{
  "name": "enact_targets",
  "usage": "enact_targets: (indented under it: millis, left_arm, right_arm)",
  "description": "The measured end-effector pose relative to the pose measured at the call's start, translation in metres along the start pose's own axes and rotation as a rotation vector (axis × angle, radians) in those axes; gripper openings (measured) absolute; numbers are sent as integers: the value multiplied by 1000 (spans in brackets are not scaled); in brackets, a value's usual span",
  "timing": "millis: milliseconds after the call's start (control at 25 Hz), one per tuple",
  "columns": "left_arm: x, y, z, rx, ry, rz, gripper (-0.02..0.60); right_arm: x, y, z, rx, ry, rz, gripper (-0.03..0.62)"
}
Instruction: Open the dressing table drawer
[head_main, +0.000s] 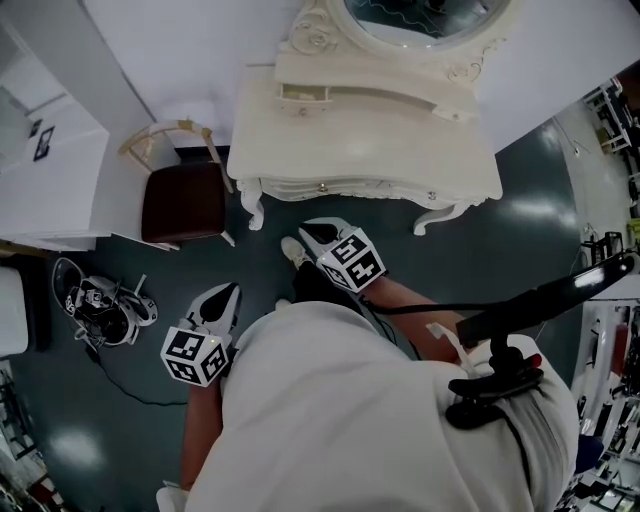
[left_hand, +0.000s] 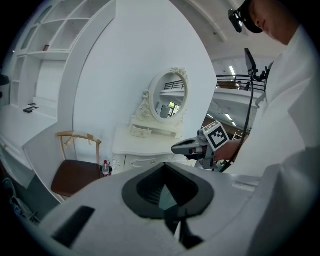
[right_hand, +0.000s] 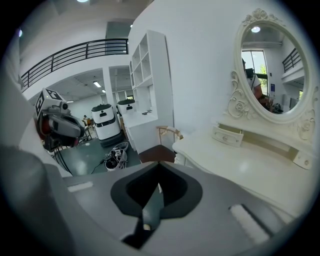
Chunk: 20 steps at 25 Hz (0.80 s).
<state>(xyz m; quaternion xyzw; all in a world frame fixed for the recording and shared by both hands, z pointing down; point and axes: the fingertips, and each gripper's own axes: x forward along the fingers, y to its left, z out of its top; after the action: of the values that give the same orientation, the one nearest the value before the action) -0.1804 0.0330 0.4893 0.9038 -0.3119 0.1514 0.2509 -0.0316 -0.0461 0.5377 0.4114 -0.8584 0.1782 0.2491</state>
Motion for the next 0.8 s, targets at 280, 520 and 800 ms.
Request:
enact_targets:
  millis: [280,520,800]
  left_arm:
    - [2,-5,-1,10,4,-7,2]
    - [1,-9,-4,14,5,-8,2]
    - [-1,-17,-8,21,5,-6,2]
  right_arm:
    - [-6,1,-3,-5,-3,0,0]
    - [-11,4,-5,-8,-7,0,0]
    - [-20,6,-11,-8,-11,1,0]
